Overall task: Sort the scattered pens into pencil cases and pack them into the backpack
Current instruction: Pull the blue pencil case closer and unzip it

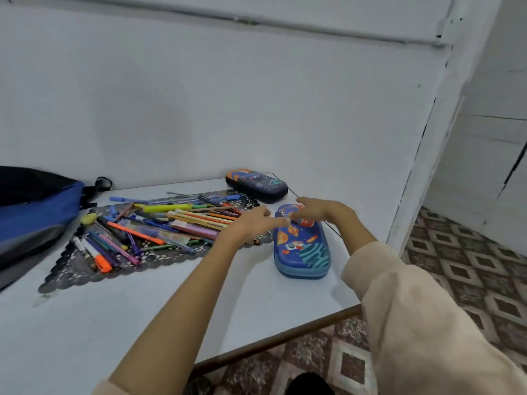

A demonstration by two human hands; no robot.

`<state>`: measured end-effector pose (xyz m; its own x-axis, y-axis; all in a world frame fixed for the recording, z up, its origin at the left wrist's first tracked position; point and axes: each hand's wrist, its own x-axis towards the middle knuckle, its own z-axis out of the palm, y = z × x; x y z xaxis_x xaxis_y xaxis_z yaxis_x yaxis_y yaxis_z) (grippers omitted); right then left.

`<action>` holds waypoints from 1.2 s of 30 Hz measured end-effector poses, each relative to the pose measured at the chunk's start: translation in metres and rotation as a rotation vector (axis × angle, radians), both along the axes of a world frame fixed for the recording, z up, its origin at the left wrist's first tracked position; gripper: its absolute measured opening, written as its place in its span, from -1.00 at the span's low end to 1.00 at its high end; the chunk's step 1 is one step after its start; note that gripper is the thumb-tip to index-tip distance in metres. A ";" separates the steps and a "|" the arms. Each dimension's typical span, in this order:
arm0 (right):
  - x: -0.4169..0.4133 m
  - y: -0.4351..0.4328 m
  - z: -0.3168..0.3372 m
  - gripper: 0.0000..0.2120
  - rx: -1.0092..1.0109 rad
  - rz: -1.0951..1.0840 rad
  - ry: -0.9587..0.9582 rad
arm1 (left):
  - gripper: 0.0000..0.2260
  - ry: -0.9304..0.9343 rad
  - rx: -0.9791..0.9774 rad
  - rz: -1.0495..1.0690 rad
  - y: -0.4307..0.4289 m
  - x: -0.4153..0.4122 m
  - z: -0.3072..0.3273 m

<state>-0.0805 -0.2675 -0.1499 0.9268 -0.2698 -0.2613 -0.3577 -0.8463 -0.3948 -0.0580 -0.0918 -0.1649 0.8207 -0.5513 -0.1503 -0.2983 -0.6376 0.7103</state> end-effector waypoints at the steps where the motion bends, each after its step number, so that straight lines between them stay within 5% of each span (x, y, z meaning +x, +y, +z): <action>1: 0.004 -0.005 -0.011 -0.30 0.033 -0.049 -0.049 | -0.52 0.052 -0.043 0.012 -0.005 -0.007 -0.008; 6: 0.022 -0.015 -0.043 -0.30 0.142 -0.151 -0.225 | -0.04 -0.018 -0.040 -0.016 -0.025 -0.027 -0.035; 12: 0.034 -0.018 -0.038 -0.35 0.193 -0.139 -0.205 | -0.22 0.057 -0.126 -0.061 -0.014 -0.028 -0.035; 15: 0.028 -0.021 -0.022 -0.56 0.140 -0.109 0.024 | -0.11 0.168 -0.072 -0.121 0.010 -0.021 -0.028; 24: 0.004 0.018 0.007 -0.42 0.250 0.231 0.436 | -0.30 0.254 0.194 -0.250 0.140 0.006 0.002; 36: 0.024 0.110 -0.019 -0.38 0.445 0.339 0.316 | -0.32 0.150 0.275 -0.172 0.250 0.018 0.017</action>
<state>-0.0566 -0.1574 -0.1686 0.8016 0.2217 -0.5553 -0.2561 -0.7120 -0.6538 -0.0396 0.1581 -0.1478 0.6767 -0.6015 -0.4245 -0.3232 -0.7608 0.5628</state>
